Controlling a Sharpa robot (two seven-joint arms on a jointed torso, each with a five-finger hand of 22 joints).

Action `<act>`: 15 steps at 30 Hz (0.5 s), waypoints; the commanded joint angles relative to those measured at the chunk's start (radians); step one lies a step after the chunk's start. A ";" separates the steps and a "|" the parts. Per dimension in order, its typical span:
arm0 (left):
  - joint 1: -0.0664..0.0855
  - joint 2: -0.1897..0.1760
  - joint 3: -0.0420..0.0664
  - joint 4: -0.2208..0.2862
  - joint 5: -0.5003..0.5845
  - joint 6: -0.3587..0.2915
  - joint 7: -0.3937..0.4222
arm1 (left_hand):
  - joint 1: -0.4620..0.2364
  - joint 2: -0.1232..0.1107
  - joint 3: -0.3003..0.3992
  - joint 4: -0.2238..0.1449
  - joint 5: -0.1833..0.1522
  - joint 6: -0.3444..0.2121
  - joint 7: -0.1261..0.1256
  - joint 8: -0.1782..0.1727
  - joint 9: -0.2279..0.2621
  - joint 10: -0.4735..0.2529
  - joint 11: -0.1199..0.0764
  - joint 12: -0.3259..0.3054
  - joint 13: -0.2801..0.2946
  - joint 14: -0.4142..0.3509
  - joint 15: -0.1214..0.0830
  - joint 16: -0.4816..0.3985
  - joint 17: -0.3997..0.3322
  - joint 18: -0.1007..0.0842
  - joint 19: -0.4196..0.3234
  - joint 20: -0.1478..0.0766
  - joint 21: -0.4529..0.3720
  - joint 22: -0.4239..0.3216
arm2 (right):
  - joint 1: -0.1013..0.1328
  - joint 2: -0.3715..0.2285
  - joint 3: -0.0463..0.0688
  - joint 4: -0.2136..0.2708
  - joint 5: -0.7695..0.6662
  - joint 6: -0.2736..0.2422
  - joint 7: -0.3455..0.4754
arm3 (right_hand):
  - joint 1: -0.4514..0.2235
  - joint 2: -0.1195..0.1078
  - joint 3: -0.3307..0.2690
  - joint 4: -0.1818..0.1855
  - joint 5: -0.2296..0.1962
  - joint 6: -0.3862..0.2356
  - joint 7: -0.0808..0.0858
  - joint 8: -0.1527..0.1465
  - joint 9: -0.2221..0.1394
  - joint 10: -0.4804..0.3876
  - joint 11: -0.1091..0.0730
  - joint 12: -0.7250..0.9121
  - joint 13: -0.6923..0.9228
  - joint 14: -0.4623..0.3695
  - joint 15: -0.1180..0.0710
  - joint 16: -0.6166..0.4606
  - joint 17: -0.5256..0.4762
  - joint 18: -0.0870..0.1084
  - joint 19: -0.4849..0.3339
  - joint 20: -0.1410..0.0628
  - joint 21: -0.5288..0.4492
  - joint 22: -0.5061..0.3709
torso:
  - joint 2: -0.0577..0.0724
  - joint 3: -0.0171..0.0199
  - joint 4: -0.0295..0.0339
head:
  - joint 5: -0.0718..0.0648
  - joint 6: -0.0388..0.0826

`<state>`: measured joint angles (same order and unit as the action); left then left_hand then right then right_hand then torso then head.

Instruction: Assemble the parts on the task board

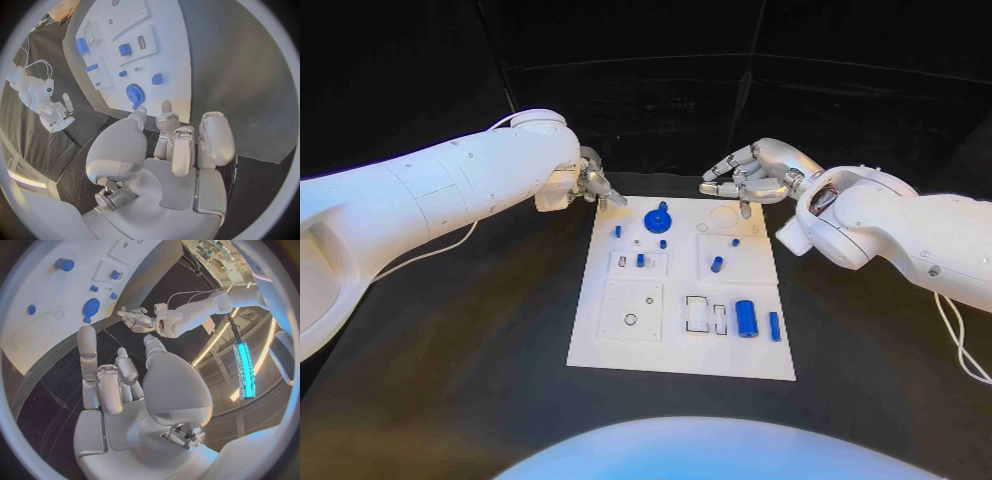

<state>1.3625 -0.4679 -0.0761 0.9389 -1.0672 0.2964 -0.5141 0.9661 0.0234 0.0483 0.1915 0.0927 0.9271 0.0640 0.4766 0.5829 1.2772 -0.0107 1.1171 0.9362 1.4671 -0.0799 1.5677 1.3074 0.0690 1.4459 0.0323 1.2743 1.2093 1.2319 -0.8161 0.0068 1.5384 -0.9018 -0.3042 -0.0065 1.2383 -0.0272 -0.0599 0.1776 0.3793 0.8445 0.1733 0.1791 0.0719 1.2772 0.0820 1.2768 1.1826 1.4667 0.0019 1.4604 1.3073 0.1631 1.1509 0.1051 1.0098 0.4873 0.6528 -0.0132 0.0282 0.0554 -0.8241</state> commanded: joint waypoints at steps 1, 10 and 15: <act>-0.006 0.010 0.000 -0.024 -0.006 0.053 0.007 | 0.012 0.000 -0.008 0.000 -0.005 0.001 0.001 -0.004 -0.002 -0.003 0.002 0.001 0.002 0.104 0.008 0.003 0.263 0.013 -0.005 0.002 -0.004 -0.001 | 0.002 0.003 0.001 0.000 0.004 0.003 0.006 | -0.003 0.006 -0.003 0.005 0.004 -0.008 -0.002 0.005 -0.001 -0.006 0.002 0.005 -0.001 0.056 0.000 -0.006 0.040 0.014 0.002 0.000 -0.007 -0.002 | 0.000 0.0001 0.0014 | 0.002 -0.001; -0.026 0.041 0.001 -0.075 -0.006 0.077 0.020 | 0.022 -0.006 -0.030 0.002 -0.010 0.007 0.002 -0.009 -0.012 -0.003 0.003 0.001 -0.001 0.104 0.009 0.003 0.263 0.014 -0.006 0.004 -0.006 -0.002 | 0.002 0.010 0.001 -0.004 0.004 0.000 0.010 | -0.001 0.007 -0.004 0.005 0.006 -0.008 -0.002 0.005 -0.001 -0.008 0.002 0.003 -0.003 0.055 0.000 -0.007 0.038 0.015 0.001 0.000 -0.009 -0.005 | -0.001 0.0013 0.0009 | 0.006 -0.005; -0.033 0.051 0.001 -0.079 -0.006 0.082 0.032 | 0.025 -0.003 -0.055 0.016 -0.034 0.014 0.002 -0.016 -0.024 -0.001 0.003 0.002 -0.003 0.104 0.010 0.003 0.263 0.014 -0.005 0.005 -0.006 0.000 | 0.002 0.013 0.001 -0.006 0.004 0.001 0.009 | -0.001 0.007 -0.004 0.005 0.006 -0.008 -0.002 0.005 -0.001 -0.008 0.002 0.003 -0.003 0.055 0.000 -0.007 0.038 0.015 0.001 0.000 -0.009 -0.005 | -0.002 0.0004 0.0018 | 0.008 -0.006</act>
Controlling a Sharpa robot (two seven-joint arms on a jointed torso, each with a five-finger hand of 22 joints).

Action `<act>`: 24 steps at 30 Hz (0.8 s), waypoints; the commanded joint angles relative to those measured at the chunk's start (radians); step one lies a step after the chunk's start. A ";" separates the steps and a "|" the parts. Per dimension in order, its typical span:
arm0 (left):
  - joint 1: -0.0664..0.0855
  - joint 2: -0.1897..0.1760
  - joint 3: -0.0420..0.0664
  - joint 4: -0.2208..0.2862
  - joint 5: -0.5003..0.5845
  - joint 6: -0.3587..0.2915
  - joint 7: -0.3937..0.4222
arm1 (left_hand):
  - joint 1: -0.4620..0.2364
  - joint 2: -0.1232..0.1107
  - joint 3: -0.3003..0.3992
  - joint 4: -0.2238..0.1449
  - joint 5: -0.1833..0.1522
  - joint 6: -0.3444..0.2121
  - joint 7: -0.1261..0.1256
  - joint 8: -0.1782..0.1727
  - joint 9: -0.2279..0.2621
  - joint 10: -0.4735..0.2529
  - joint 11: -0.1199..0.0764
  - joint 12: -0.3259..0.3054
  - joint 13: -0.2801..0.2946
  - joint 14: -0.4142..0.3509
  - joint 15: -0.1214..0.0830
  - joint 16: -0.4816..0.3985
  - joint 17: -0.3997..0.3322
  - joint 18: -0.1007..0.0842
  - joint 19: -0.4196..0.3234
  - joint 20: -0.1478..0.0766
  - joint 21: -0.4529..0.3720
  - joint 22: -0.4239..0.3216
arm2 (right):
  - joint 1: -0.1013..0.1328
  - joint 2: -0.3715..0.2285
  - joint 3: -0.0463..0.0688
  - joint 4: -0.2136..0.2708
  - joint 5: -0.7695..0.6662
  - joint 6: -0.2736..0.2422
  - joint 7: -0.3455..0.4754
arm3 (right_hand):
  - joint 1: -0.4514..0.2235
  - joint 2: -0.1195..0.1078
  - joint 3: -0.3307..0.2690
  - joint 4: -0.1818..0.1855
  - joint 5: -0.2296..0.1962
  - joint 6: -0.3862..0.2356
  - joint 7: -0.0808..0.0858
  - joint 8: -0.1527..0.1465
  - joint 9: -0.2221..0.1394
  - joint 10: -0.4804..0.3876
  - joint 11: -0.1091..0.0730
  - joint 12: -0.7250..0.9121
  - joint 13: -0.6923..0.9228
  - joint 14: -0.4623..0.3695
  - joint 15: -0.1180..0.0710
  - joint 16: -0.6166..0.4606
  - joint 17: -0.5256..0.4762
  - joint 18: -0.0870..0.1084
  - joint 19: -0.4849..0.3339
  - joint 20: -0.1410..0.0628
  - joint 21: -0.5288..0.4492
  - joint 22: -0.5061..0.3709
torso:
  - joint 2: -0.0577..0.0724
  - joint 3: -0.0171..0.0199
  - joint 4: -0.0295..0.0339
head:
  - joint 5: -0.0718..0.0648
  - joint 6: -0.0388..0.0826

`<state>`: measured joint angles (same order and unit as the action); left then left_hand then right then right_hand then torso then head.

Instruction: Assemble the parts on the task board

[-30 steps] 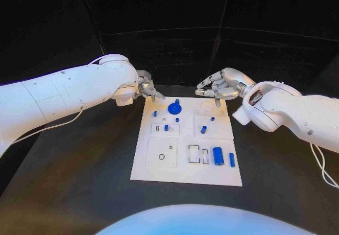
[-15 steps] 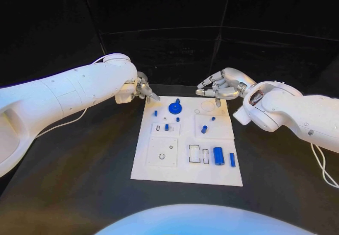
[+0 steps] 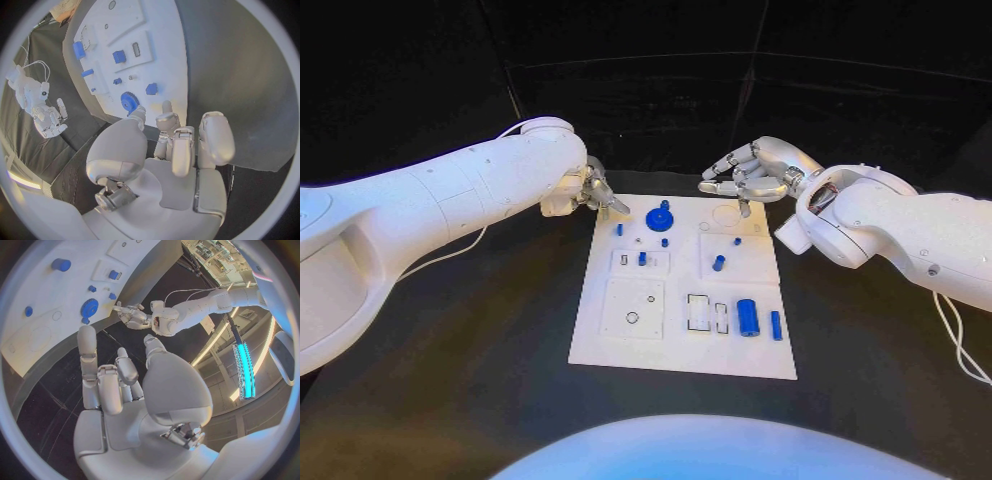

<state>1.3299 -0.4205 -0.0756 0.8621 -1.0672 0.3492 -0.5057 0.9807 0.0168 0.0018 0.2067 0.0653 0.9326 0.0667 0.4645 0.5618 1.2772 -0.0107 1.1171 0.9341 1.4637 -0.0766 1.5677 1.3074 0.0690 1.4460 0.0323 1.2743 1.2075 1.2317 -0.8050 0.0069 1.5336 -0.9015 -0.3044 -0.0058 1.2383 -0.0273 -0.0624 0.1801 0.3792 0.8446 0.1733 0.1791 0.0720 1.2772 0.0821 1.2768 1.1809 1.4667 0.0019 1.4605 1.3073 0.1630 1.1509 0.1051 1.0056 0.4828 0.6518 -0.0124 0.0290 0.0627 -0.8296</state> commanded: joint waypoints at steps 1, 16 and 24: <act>-0.001 0.006 0.000 -0.003 -0.006 0.032 0.026 | 0.011 0.004 -0.012 0.002 -0.010 0.010 0.000 -0.005 -0.005 -0.001 0.003 0.002 -0.001 0.107 0.006 0.003 0.263 0.013 -0.005 0.005 -0.005 0.003 | 0.002 0.002 0.001 -0.002 0.004 0.002 0.008 | -0.001 0.007 -0.001 0.003 0.006 -0.008 -0.002 0.005 -0.001 -0.008 0.002 0.003 -0.002 0.055 0.000 -0.007 0.038 0.015 0.001 0.000 -0.004 -0.001 | -0.001 -0.0005 0.0009 | 0.001 -0.001; -0.006 0.015 0.000 -0.004 -0.006 0.061 0.029 | 0.031 0.008 -0.024 -0.002 -0.012 0.018 -0.002 -0.008 -0.012 0.001 0.002 0.004 -0.001 0.107 0.006 0.003 0.263 0.013 -0.003 0.005 -0.002 0.007 | 0.002 0.006 0.001 -0.003 0.004 0.004 0.008 | 0.002 0.008 -0.002 0.003 0.008 -0.009 -0.001 0.005 -0.001 -0.007 0.002 0.004 -0.001 0.055 0.001 -0.007 0.038 0.015 0.002 0.000 -0.004 0.000 | -0.001 0.0004 0.0009 | 0.000 -0.001; -0.010 0.021 0.000 -0.010 -0.006 0.074 0.027 | 0.061 0.021 -0.035 -0.011 -0.012 0.029 -0.003 -0.011 -0.022 0.002 0.001 0.005 -0.002 0.107 0.005 0.003 0.263 0.012 -0.002 0.005 -0.001 0.010 | 0.002 0.008 0.001 -0.004 0.004 0.005 0.007 | 0.010 0.011 -0.004 0.004 0.014 -0.010 -0.002 0.006 -0.001 -0.008 0.002 0.004 -0.001 0.055 0.000 -0.007 0.039 0.015 0.002 0.000 -0.005 -0.001 | 0.000 0.0000 0.0004 | 0.000 -0.002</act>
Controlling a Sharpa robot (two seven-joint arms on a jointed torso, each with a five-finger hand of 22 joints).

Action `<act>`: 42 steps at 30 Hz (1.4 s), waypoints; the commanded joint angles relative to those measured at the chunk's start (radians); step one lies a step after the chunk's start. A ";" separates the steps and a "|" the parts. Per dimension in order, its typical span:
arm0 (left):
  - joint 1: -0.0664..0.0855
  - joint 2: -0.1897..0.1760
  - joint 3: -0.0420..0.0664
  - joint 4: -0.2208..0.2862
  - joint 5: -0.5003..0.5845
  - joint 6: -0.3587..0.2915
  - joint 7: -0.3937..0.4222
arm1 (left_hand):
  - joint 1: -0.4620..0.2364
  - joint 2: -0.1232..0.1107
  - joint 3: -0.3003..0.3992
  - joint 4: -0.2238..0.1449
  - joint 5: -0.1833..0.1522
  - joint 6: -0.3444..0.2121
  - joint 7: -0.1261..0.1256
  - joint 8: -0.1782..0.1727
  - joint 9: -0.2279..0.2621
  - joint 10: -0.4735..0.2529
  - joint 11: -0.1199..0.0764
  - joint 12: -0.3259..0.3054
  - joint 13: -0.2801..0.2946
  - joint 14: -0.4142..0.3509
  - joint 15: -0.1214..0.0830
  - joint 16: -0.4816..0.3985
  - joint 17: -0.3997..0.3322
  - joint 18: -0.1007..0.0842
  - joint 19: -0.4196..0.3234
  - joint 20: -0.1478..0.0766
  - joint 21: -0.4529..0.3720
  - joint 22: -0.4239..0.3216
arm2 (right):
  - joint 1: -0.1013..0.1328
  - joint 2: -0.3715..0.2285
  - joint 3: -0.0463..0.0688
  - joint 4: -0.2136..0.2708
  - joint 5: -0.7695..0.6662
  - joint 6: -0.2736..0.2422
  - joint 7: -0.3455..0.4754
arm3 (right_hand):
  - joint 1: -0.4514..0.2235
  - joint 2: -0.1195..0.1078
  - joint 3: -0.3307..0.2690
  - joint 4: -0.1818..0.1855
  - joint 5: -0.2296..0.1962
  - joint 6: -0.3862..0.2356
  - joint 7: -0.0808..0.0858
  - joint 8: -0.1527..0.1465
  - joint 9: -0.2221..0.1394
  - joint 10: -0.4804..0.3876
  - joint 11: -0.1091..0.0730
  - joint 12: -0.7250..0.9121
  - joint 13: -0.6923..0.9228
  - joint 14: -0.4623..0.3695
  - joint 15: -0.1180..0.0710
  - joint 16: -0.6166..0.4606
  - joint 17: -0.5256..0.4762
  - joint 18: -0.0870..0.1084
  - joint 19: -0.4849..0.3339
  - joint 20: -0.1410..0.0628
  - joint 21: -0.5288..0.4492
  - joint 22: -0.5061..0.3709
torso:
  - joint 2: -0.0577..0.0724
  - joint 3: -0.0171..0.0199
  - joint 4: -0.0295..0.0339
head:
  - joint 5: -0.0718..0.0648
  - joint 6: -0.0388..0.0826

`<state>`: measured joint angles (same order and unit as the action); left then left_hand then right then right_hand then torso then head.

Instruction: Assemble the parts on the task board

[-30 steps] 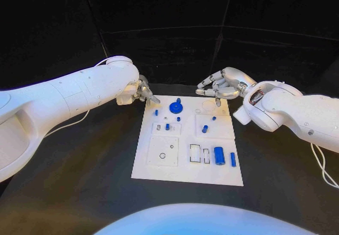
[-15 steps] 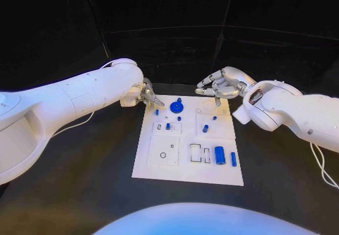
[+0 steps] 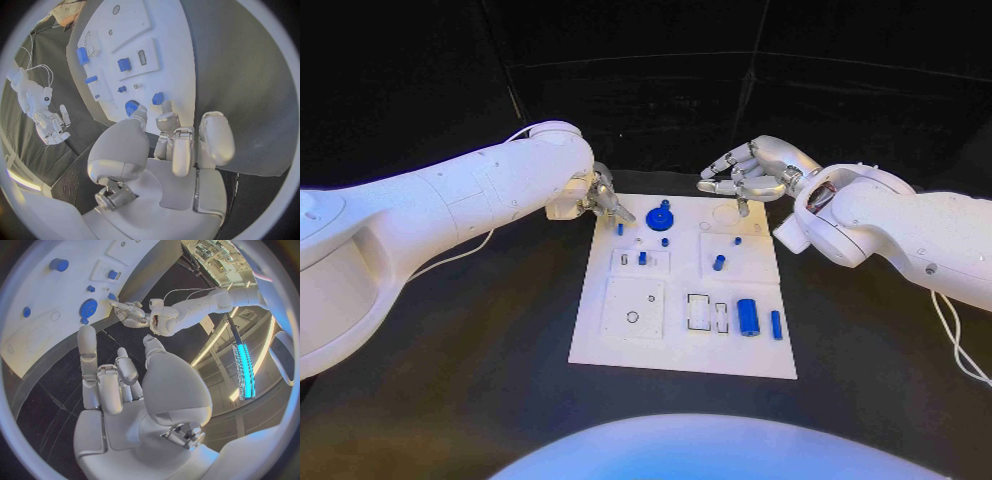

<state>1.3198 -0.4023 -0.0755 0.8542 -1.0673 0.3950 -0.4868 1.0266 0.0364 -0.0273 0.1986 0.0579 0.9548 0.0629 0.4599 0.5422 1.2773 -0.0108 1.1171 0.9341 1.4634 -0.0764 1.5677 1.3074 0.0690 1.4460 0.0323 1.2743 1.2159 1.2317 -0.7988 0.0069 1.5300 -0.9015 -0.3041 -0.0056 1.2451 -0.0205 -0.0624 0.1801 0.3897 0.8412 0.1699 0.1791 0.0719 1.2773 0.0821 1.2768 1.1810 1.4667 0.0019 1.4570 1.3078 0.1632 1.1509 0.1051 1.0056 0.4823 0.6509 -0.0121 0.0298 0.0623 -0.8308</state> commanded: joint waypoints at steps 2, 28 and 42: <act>-0.001 0.004 0.000 -0.003 -0.006 0.030 0.008 | 0.024 0.005 -0.008 -0.006 -0.004 0.008 0.000 -0.008 -0.005 0.003 0.001 0.005 -0.002 0.107 0.004 0.003 0.263 0.012 -0.002 0.004 -0.001 0.002 | 0.002 0.002 0.001 0.000 0.004 0.005 0.007 | 0.005 0.006 -0.004 0.005 0.005 -0.007 0.002 0.007 -0.001 -0.007 0.002 0.005 0.000 0.056 0.000 -0.003 0.039 0.015 0.002 0.000 -0.005 -0.001 | 0.000 -0.0003 -0.0004 | 0.000 -0.001; -0.005 0.015 0.000 -0.016 -0.006 0.038 0.003 | 0.108 0.047 -0.007 -0.052 -0.004 0.020 0.000 -0.018 -0.026 0.004 0.000 0.006 -0.006 0.107 0.003 0.003 0.263 0.012 -0.001 0.003 -0.001 0.005 | 0.002 0.004 0.001 -0.001 0.004 0.007 0.007 | 0.016 0.011 -0.006 0.006 0.015 -0.007 0.002 0.009 -0.001 -0.007 0.002 0.006 0.000 0.056 0.000 -0.003 0.040 0.015 0.003 0.000 -0.005 0.000 | 0.001 0.0004 -0.0003 | -0.003 -0.004; -0.005 0.016 0.000 -0.013 -0.006 0.008 0.019 | 0.266 0.129 0.125 -0.171 -0.004 0.007 -0.008 -0.036 -0.046 -0.003 -0.009 -0.002 -0.013 0.107 -0.004 0.003 0.263 0.013 -0.001 -0.003 -0.003 0.006 | 0.002 0.006 0.001 -0.001 0.004 0.008 0.007 | 0.018 0.012 -0.006 0.006 0.018 -0.007 0.001 0.010 -0.001 -0.007 0.001 0.006 0.001 0.056 0.000 -0.004 0.039 0.015 0.003 0.000 -0.006 -0.002 | 0.000 0.0001 0.0008 | -0.004 -0.007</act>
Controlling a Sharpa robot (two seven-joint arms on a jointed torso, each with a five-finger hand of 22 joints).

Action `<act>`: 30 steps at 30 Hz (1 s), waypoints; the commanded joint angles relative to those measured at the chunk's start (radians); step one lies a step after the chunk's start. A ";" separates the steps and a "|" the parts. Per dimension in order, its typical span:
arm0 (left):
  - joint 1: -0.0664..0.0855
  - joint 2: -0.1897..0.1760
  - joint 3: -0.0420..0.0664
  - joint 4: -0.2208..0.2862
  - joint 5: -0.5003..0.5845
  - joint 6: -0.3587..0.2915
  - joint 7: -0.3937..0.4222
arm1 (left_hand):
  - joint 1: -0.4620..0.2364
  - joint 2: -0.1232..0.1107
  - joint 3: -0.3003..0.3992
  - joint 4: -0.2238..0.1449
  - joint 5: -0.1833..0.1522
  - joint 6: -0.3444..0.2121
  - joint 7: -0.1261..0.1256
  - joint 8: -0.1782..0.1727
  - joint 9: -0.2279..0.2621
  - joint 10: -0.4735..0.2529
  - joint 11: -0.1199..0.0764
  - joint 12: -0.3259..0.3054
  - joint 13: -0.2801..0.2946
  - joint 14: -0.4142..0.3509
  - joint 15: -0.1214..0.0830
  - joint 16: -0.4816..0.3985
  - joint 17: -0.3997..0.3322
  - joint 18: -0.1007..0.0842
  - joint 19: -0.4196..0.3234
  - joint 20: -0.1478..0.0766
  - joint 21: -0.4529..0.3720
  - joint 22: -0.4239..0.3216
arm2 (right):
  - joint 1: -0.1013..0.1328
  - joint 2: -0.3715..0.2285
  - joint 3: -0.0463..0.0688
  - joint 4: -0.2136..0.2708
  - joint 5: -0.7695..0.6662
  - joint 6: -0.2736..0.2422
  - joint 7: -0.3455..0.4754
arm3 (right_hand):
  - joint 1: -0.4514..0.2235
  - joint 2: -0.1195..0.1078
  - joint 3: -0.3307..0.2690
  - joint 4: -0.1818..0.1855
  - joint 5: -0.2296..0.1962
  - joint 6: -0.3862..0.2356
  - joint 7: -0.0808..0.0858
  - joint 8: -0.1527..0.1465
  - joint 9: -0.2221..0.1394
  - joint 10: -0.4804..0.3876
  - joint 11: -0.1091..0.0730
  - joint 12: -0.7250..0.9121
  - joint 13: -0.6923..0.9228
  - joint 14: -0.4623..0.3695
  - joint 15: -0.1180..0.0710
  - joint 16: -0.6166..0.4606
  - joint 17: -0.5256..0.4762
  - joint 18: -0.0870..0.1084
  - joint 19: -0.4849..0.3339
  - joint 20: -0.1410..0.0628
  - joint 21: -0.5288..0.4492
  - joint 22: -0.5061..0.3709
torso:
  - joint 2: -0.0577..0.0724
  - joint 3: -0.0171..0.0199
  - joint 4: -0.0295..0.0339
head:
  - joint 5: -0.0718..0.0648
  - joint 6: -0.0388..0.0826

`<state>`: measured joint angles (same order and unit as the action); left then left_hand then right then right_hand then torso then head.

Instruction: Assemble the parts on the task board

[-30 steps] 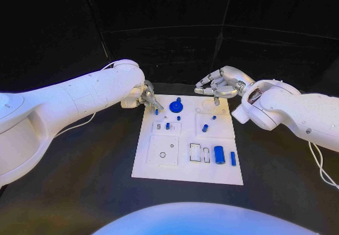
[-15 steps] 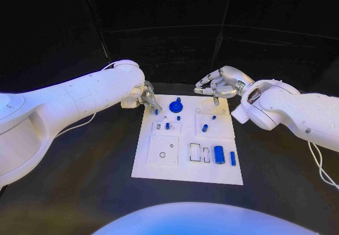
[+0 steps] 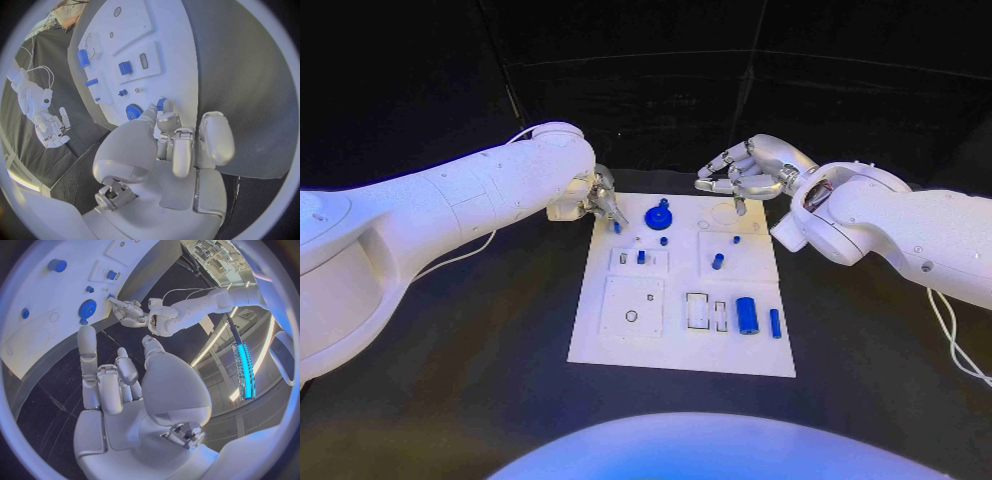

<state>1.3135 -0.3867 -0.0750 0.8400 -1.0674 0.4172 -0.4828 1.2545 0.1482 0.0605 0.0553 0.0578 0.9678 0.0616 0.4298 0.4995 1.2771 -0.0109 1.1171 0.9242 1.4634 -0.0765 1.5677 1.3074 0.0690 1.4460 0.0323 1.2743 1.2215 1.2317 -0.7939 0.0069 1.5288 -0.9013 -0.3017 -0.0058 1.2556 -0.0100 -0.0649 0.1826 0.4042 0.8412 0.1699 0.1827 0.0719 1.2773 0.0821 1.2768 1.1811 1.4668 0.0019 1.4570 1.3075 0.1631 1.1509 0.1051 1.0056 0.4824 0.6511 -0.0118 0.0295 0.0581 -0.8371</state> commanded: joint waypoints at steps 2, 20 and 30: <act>0.001 0.000 0.000 0.002 -0.006 -0.019 0.016 | 0.059 0.021 0.072 -0.054 -0.004 -0.012 -0.004 -0.009 -0.006 -0.006 -0.007 -0.006 -0.006 0.107 -0.004 0.003 0.263 0.013 -0.001 -0.004 -0.004 0.000 | 0.002 0.001 0.001 0.000 0.003 0.006 0.007 | 0.008 0.001 -0.003 0.004 0.003 -0.007 0.001 0.006 -0.001 -0.007 0.001 0.006 0.000 0.056 0.000 -0.004 0.040 0.015 0.003 0.000 -0.006 -0.002 | 0.000 -0.0001 0.0011 | 0.000 0.000; 0.001 -0.072 0.000 0.090 0.072 -0.115 0.023 | -0.139 -0.109 0.557 -0.182 0.069 -0.016 0.005 0.054 0.025 0.014 -0.002 -0.008 -0.016 0.107 0.004 0.003 0.263 0.011 0.005 0.004 0.000 0.015 | 0.002 -0.003 0.001 -0.001 0.003 0.011 0.005 | 0.010 0.002 -0.004 0.004 0.006 -0.007 0.001 0.007 -0.001 -0.007 0.001 0.006 0.000 0.056 0.000 -0.004 0.039 0.015 0.003 0.000 -0.005 -0.001 | -0.002 0.0006 0.0038 | 0.000 -0.002; 0.001 -0.174 -0.001 0.260 0.133 -0.203 0.013 | -0.161 -0.134 0.607 -0.194 0.087 -0.015 0.000 0.077 0.039 0.027 -0.005 0.003 -0.002 0.107 0.001 0.003 0.263 0.010 0.008 0.001 0.004 0.021 | 0.002 -0.006 0.001 -0.003 0.003 0.011 0.005 | 0.011 0.003 -0.005 0.004 0.008 -0.007 0.001 0.007 -0.001 -0.007 0.001 0.007 0.001 0.056 0.000 -0.004 0.040 0.015 0.003 0.000 -0.006 -0.002 | -0.004 0.0008 0.0071 | 0.000 -0.004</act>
<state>1.3135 -0.5553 -0.0763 1.0819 -0.9769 0.2764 -0.4706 1.1003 0.0181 0.5150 0.0069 0.1434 0.9519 0.0679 0.5016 0.5371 1.2975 -0.0125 1.1185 0.9233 1.4651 -0.0743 1.5677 1.3074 0.0690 1.4460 0.0323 1.2743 1.2415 1.2317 -0.7994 0.0068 1.5259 -0.9012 -0.2964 -0.0065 1.2556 -0.0100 -0.0675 0.1852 0.4101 0.8412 0.1700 0.1861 0.0719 1.2773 0.0821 1.2768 1.1811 1.4667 0.0019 1.4570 1.3074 0.1631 1.1509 0.1051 1.0057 0.4818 0.6479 -0.0108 0.0350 0.0590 -0.8405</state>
